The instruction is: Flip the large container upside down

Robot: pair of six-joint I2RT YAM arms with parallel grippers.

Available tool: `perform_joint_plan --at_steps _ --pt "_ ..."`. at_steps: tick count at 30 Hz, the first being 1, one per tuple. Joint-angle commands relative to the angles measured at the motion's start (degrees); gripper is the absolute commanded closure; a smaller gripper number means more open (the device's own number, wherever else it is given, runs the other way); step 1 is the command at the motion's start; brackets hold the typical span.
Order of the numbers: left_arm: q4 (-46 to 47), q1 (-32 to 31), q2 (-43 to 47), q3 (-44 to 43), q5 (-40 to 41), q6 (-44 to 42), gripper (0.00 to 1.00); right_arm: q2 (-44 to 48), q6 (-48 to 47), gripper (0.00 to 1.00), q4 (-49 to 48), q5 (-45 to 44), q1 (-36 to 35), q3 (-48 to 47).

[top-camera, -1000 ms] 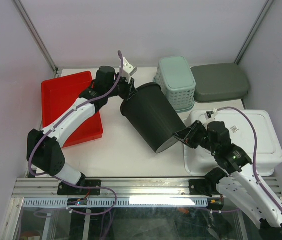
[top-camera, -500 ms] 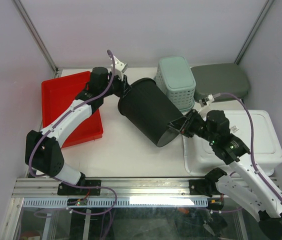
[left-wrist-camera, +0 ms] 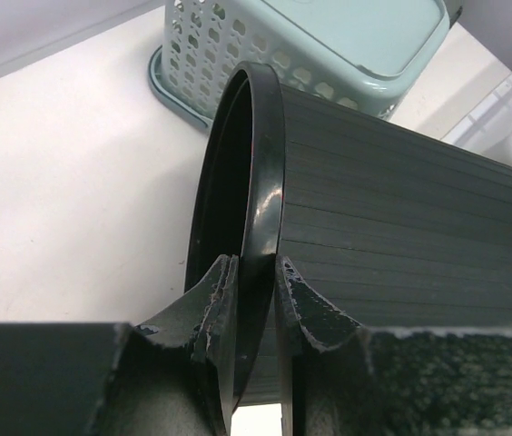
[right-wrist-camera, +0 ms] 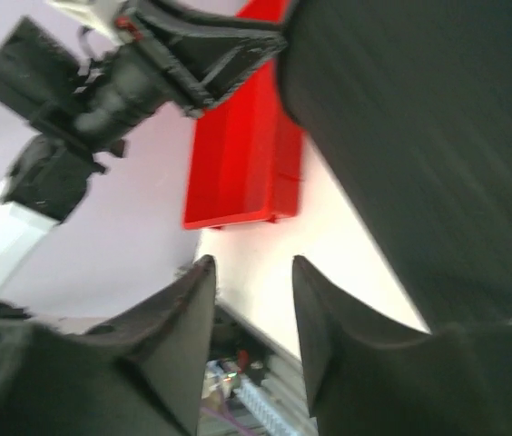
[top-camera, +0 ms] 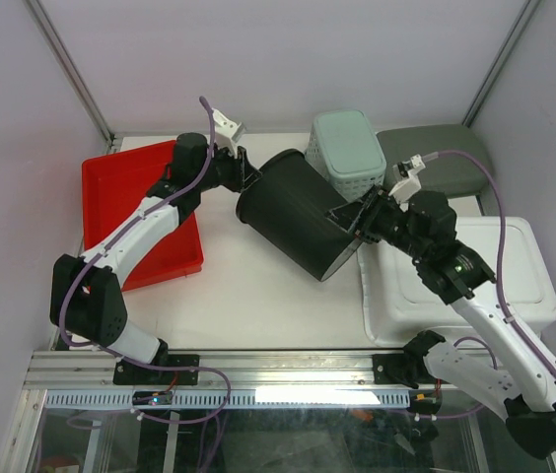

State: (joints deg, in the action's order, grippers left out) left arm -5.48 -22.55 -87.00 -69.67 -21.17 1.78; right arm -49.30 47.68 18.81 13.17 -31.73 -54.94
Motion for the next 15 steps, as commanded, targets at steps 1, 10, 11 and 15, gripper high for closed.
perform_joint_plan --at_steps 1,10,11,15 --pt "3.1 3.2 -0.6 2.3 -5.6 4.2 1.00 4.8 -2.1 0.47 8.8 -12.9 -0.1 -0.9" --pt "5.0 5.0 -2.1 4.1 -9.2 6.8 1.00 9.8 8.2 0.27 10.0 -14.5 0.0 9.6" --pt "5.0 5.0 -2.3 4.2 -9.3 6.8 1.00 10.1 9.2 0.28 8.7 -13.9 0.0 11.0" --pt "5.0 4.9 -2.8 4.5 -9.8 7.0 1.00 11.0 14.1 0.31 -1.0 -10.4 0.0 18.0"
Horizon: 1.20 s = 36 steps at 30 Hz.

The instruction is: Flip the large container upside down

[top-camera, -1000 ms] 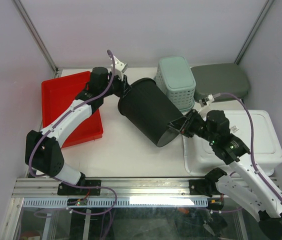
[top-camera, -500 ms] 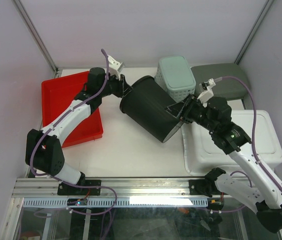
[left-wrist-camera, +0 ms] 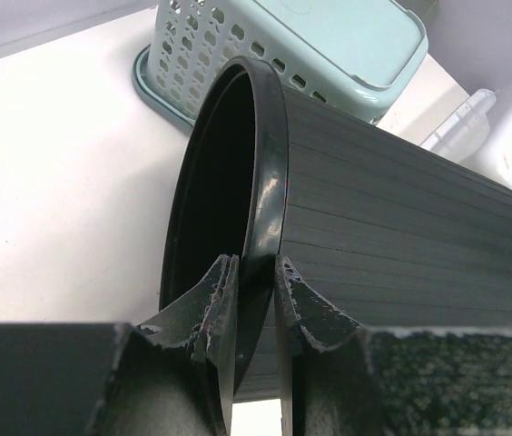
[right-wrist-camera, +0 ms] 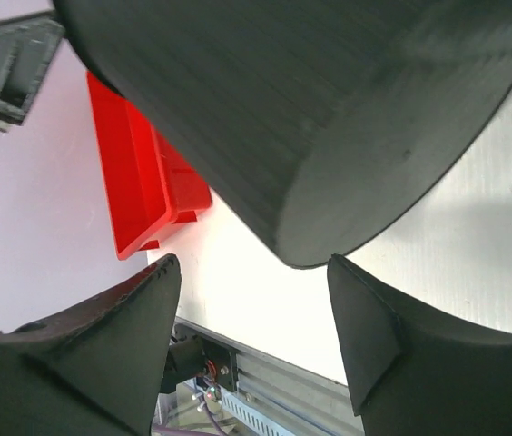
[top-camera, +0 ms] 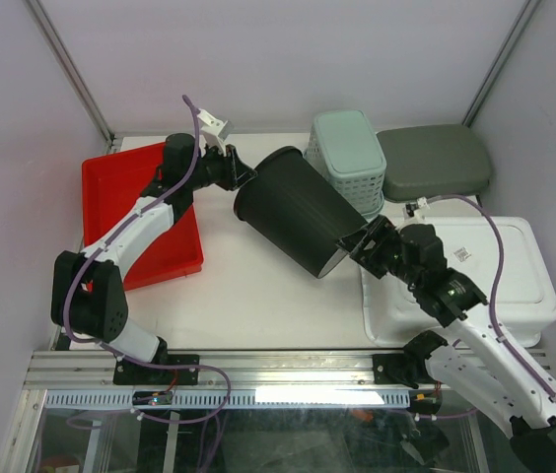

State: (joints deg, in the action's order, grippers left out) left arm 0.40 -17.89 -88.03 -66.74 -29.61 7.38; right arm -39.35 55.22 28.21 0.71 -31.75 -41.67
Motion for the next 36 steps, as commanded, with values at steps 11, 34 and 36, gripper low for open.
perform_joint_plan --at_steps 11,34,36 --pt "-1.1 0.3 -3.4 1.5 -3.4 1.9 1.00 1.5 3.7 0.42 -39.9 9.5 -0.1 13.8" --pt "-1.2 0.3 -4.0 1.3 -4.8 3.3 1.00 -14.3 -3.7 0.45 -52.2 19.2 -3.6 -1.3" --pt "-1.2 0.3 -3.9 1.3 -4.8 3.3 1.00 -15.8 -4.7 0.45 -52.0 18.8 -3.9 -2.1"
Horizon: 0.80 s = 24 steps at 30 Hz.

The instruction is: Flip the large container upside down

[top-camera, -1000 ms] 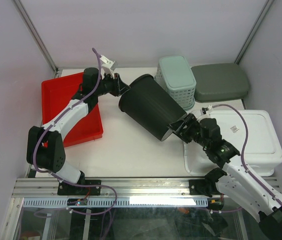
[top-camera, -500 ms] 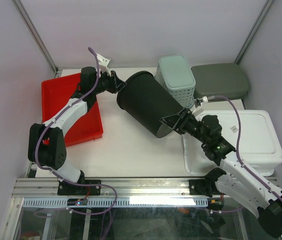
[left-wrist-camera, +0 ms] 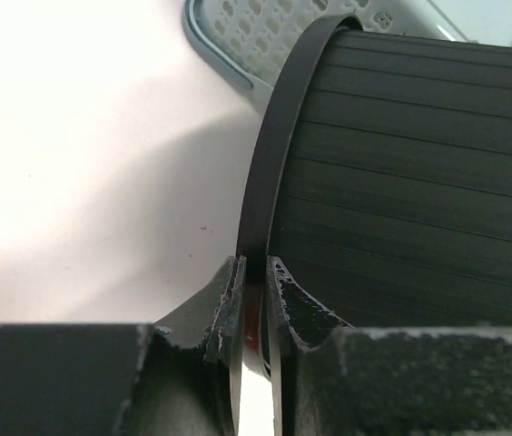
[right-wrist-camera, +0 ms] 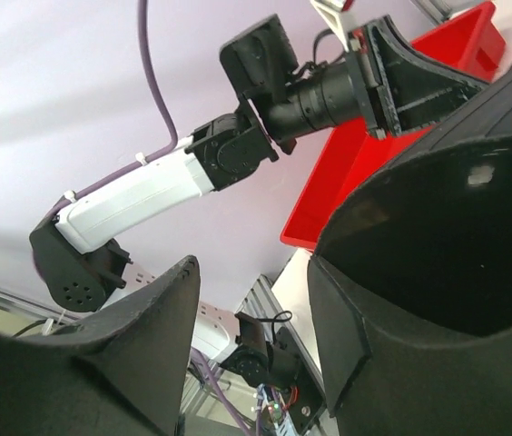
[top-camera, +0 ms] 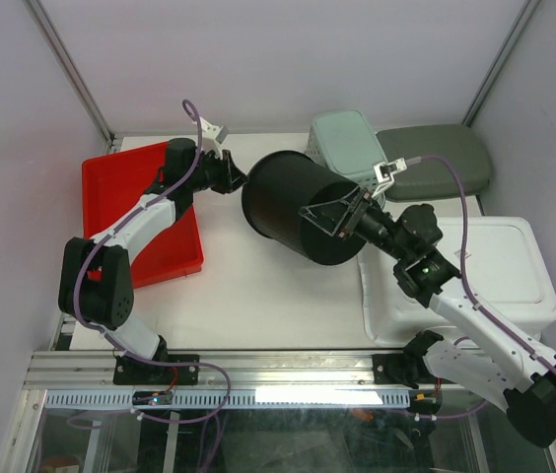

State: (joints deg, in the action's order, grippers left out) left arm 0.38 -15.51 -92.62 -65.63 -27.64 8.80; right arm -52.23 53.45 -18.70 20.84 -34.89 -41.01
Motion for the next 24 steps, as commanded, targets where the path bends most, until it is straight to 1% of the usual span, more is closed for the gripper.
perform_joint_plan --at_steps 1,4,10,17,20,24 --pt "-1.1 -2.1 0.8 0.3 -6.7 2.0 1.00 -3.6 -3.1 0.45 -5.0 -1.6 -0.8 -3.1" --pt "-1.3 -2.1 1.0 0.6 -6.4 1.9 1.00 -5.5 -5.7 0.45 -3.5 -3.1 -0.8 -4.7" --pt "-2.3 -2.0 1.4 0.8 -5.0 1.5 1.00 -11.2 -7.1 0.45 -2.9 -3.8 -0.8 -9.1" --pt "-2.6 -1.5 2.8 2.0 -3.3 2.0 1.00 -19.2 -8.3 0.44 -4.9 -3.4 -0.8 -15.3" --pt "-3.5 -1.2 3.5 2.0 -1.7 2.4 1.00 -20.6 -8.7 0.42 -4.4 -3.3 -0.8 -18.5" --pt "-5.2 -0.3 4.2 1.2 0.3 3.0 1.00 -18.7 -11.6 0.39 -1.1 -4.4 -0.8 -21.5"
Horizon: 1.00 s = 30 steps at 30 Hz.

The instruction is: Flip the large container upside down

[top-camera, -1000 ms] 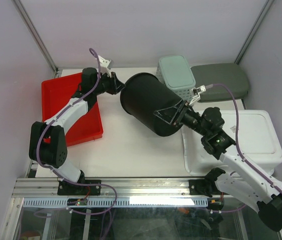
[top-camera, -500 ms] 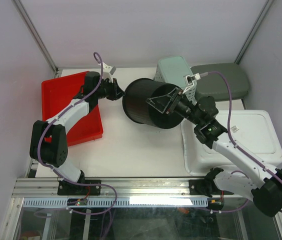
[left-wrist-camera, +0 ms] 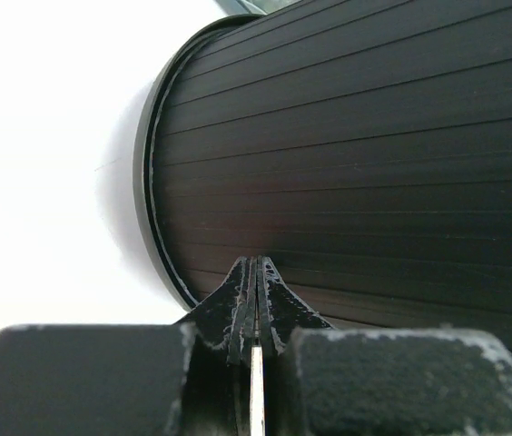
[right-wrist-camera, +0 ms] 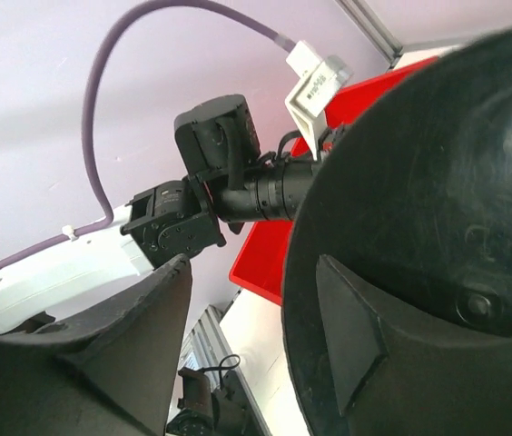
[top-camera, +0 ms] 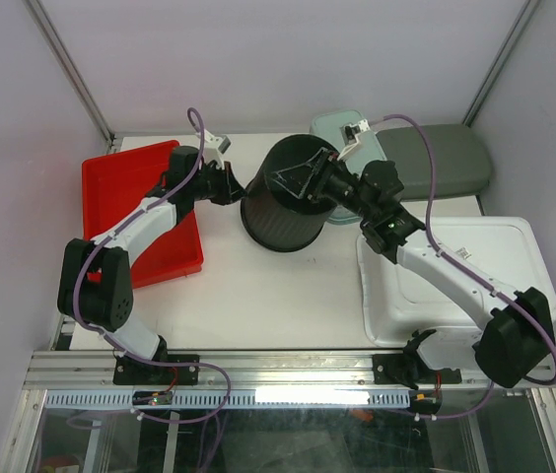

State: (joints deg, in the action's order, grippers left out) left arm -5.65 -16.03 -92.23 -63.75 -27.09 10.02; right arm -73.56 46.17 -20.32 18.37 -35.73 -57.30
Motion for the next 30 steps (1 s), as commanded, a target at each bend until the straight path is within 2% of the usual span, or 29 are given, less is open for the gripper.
perform_joint_plan --at_steps 1,6,14,20,30 --pt "0.4 0.5 3.9 -0.9 0.2 2.0 1.00 4.1 -5.6 0.38 2.5 -3.0 0.0 -5.6" --pt "-0.5 1.9 4.2 -1.8 0.3 3.9 1.00 12.9 -12.2 0.32 13.2 -10.3 0.0 -3.0" --pt "-1.8 3.1 2.3 -4.1 0.2 4.5 0.98 30.5 -16.3 0.27 26.2 -22.1 0.0 9.2" --pt "-3.7 4.4 2.2 -6.4 0.3 4.4 0.97 36.8 -16.7 0.28 32.2 -21.6 0.0 14.5" --pt "-8.0 6.3 5.7 -9.3 2.5 4.0 0.85 35.7 -15.3 0.32 31.7 -16.1 0.0 20.2"
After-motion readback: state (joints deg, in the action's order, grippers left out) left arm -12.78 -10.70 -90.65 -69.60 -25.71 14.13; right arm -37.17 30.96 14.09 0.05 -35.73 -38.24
